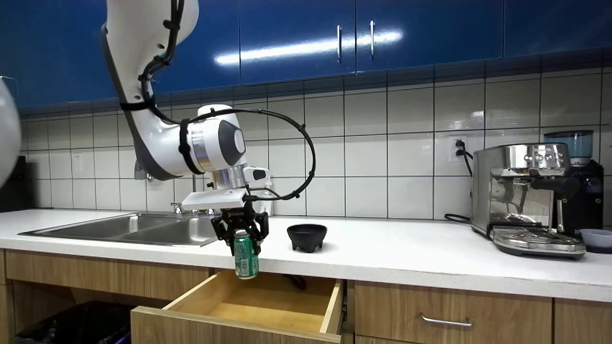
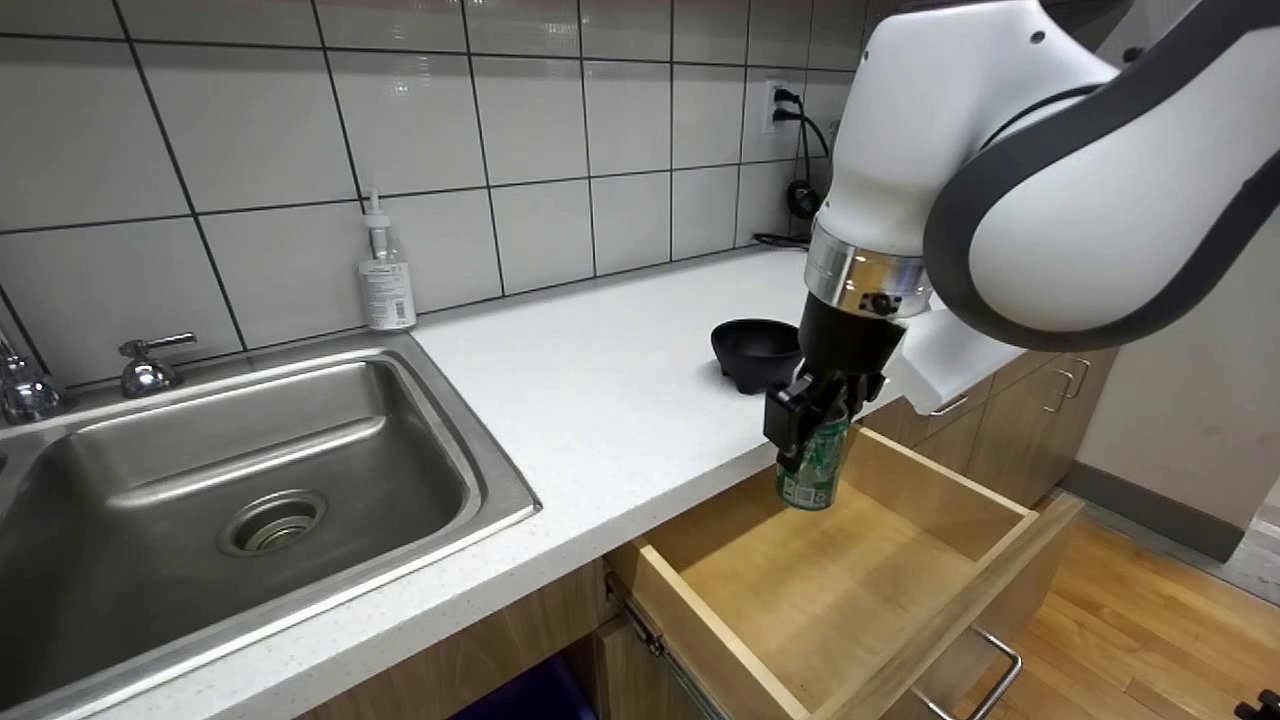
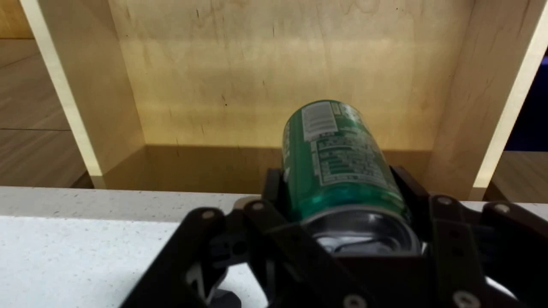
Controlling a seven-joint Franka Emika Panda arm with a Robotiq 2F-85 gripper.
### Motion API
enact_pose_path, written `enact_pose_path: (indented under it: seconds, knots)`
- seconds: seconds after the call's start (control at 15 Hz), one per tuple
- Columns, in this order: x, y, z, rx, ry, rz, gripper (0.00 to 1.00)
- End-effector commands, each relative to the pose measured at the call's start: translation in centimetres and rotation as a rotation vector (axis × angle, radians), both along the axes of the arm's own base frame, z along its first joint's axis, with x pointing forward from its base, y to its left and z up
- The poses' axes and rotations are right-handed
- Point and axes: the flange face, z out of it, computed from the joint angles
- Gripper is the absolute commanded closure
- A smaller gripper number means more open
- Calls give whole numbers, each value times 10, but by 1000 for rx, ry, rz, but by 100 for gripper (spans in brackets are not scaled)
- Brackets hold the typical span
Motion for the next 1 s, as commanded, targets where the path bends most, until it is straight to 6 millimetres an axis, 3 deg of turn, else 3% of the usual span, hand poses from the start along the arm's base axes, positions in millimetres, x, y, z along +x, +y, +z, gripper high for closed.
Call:
enact_pose_path:
  seconds: [0.0,0.93]
  knots:
    - [-2,-2,-7,20,-22,-13,62]
    - [-2,18,-55,37,-14,40,62]
